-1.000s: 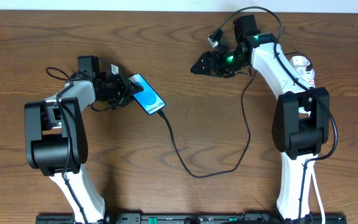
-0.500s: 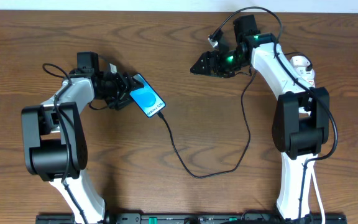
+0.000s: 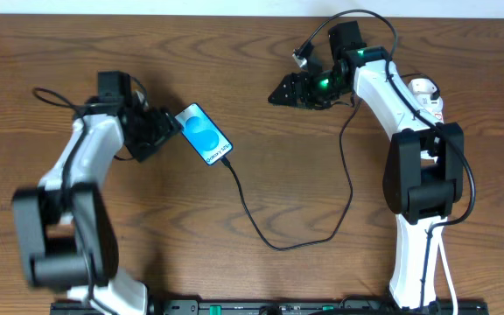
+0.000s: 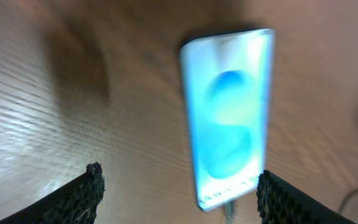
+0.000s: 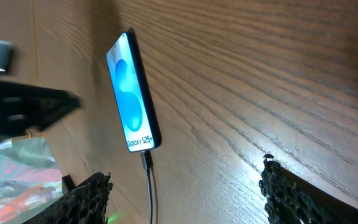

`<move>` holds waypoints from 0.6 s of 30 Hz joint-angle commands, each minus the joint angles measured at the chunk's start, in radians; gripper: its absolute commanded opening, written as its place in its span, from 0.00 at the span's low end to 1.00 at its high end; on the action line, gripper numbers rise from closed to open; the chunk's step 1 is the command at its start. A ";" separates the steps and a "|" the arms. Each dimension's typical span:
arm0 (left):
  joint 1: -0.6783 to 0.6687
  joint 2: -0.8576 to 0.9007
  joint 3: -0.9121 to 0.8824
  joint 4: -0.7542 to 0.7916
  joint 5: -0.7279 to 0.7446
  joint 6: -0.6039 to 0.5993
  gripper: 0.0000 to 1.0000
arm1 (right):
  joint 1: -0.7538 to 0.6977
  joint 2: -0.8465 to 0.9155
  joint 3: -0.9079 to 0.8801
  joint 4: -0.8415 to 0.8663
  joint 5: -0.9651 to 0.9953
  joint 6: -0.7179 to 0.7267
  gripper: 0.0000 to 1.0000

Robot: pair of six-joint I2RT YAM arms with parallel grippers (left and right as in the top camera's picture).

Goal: Plug charger to phone and switch on socket
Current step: 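Lower the phone flat onto the table with the left gripper, then release the phone and raise the left gripper away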

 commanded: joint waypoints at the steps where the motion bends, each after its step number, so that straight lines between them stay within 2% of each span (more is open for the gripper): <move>1: 0.004 -0.174 0.003 -0.019 -0.039 0.100 0.82 | 0.002 -0.009 0.004 -0.013 -0.003 -0.046 0.76; 8: 0.004 -0.463 0.003 -0.122 -0.040 0.251 0.87 | 0.002 -0.009 0.004 -0.030 -0.003 -0.065 0.75; 9: 0.004 -0.500 0.003 -0.145 -0.040 0.269 0.99 | 0.002 -0.009 0.004 -0.030 -0.003 -0.065 0.75; 12: 0.004 -0.591 0.003 -0.211 -0.041 0.322 0.98 | 0.002 -0.009 0.005 -0.031 -0.003 -0.070 0.74; 18: 0.004 -0.706 0.003 -0.278 -0.066 0.327 0.98 | 0.011 -0.013 0.005 -0.056 0.054 -0.088 0.72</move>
